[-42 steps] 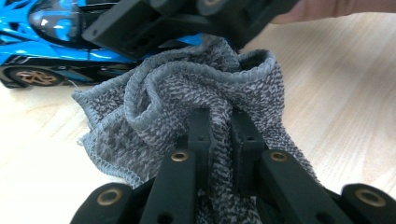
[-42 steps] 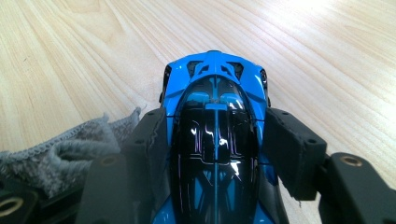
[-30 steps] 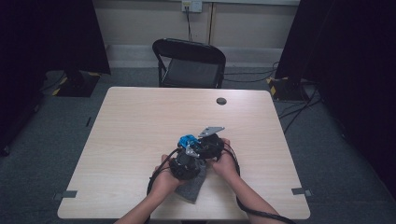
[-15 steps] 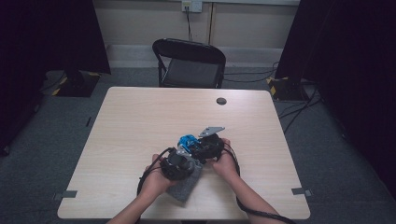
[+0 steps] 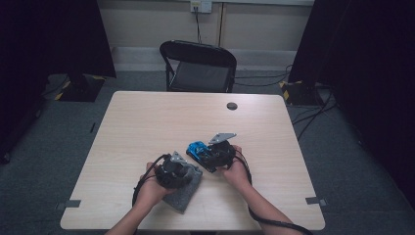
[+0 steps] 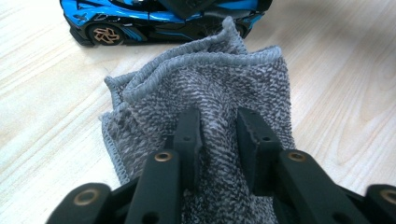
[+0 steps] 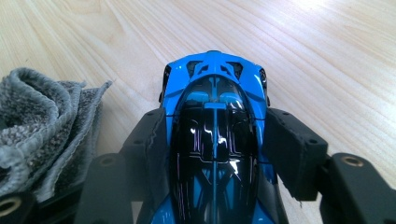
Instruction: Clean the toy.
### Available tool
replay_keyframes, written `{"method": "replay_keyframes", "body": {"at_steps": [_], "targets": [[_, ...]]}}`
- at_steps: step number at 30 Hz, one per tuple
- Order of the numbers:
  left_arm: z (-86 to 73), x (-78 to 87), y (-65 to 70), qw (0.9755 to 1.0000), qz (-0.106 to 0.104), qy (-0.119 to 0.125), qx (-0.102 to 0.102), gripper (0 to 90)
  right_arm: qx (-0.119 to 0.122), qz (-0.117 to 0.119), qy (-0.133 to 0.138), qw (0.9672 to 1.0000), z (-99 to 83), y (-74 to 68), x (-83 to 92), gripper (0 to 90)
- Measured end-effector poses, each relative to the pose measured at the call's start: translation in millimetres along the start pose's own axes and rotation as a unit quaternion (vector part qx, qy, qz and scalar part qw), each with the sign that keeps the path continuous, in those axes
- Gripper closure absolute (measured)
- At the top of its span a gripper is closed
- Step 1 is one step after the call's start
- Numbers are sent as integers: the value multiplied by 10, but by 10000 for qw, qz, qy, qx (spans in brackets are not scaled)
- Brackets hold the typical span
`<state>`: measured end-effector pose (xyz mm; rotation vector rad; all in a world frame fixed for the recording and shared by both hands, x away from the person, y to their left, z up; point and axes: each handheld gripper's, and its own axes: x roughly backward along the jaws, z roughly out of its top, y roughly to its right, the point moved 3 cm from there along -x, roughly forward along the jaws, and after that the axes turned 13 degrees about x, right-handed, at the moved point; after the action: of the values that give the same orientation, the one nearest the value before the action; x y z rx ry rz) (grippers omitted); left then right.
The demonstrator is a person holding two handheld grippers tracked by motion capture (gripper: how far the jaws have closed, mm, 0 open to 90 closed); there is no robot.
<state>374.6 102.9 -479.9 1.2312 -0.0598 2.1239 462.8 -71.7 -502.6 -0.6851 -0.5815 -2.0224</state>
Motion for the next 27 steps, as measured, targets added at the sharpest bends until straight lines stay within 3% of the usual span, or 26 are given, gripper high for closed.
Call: {"method": "replay_keyframes", "body": {"at_steps": [4, 9, 16, 20, 21, 27], "targets": [[0, 29, -12, 9999, -7, 120, -101, 556, 31, -12, -22, 10000, 3, -5, 0, 399], [-20, 114, -44, 9996, 70, 194, -186, 500, 34, -57, -21, 10000, 8, -21, 5, 337], [-142, 235, -99, 9997, 140, 137, -140, 500, -97, 10, 267, 9996, 49, 46, 107, 311], [-208, 319, -136, 9997, 146, 162, -141, 525, 42, 88, 240, 9997, 83, 25, 159, 311], [-220, 362, -179, 9995, 226, 160, -127, 546, 122, 179, 246, 9995, 104, -18, 191, 311], [-291, 437, -260, 9997, 166, 161, 127, 553, 246, 516, 400, 9976, 178, -171, 291, 316]]}}
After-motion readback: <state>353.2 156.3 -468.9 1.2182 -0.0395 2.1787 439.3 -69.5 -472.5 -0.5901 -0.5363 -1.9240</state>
